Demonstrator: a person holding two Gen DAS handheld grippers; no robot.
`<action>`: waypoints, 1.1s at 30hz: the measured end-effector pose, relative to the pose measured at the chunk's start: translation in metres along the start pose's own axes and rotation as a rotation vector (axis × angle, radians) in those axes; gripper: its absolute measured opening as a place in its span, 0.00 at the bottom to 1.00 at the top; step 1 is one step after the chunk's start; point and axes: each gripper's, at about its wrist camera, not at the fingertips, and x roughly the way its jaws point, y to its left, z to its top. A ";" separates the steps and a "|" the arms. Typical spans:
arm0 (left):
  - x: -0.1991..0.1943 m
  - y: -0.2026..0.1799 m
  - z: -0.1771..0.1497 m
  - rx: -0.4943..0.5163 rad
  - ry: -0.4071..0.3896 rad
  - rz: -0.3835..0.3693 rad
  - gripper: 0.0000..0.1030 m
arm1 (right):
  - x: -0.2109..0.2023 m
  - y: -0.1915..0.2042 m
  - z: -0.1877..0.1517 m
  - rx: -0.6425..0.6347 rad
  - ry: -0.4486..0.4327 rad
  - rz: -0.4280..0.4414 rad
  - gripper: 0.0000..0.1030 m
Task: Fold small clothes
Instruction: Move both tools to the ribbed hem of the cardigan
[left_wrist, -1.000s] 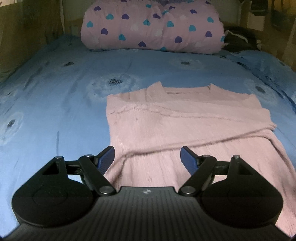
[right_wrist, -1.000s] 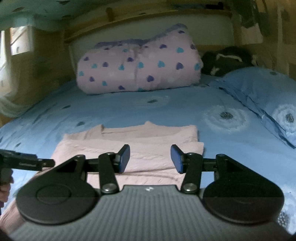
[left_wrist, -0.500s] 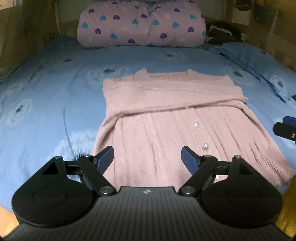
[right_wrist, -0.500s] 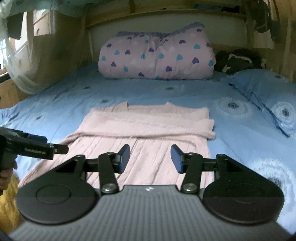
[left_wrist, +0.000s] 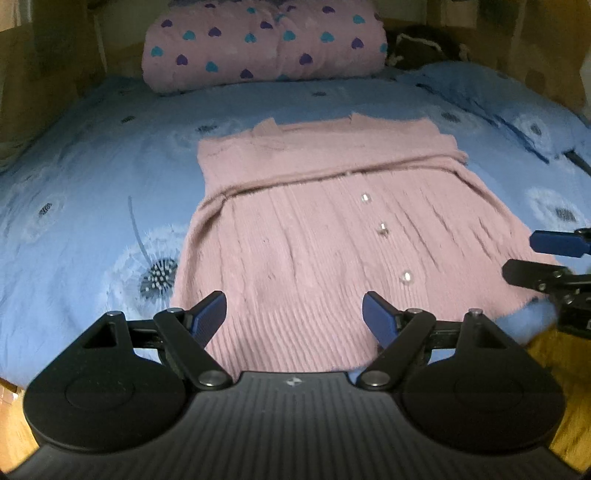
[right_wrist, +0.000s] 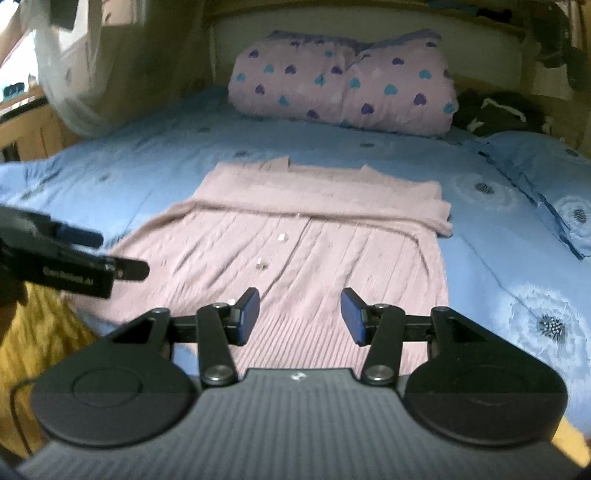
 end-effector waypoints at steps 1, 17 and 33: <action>0.000 -0.001 -0.003 0.009 0.006 -0.002 0.82 | 0.001 0.003 -0.003 -0.013 0.012 0.002 0.49; 0.030 -0.011 -0.031 0.099 0.090 0.018 0.83 | 0.020 0.022 -0.037 -0.189 0.157 -0.066 0.49; 0.051 -0.011 -0.030 0.095 0.049 0.045 0.91 | 0.036 0.014 -0.041 -0.150 0.141 -0.101 0.59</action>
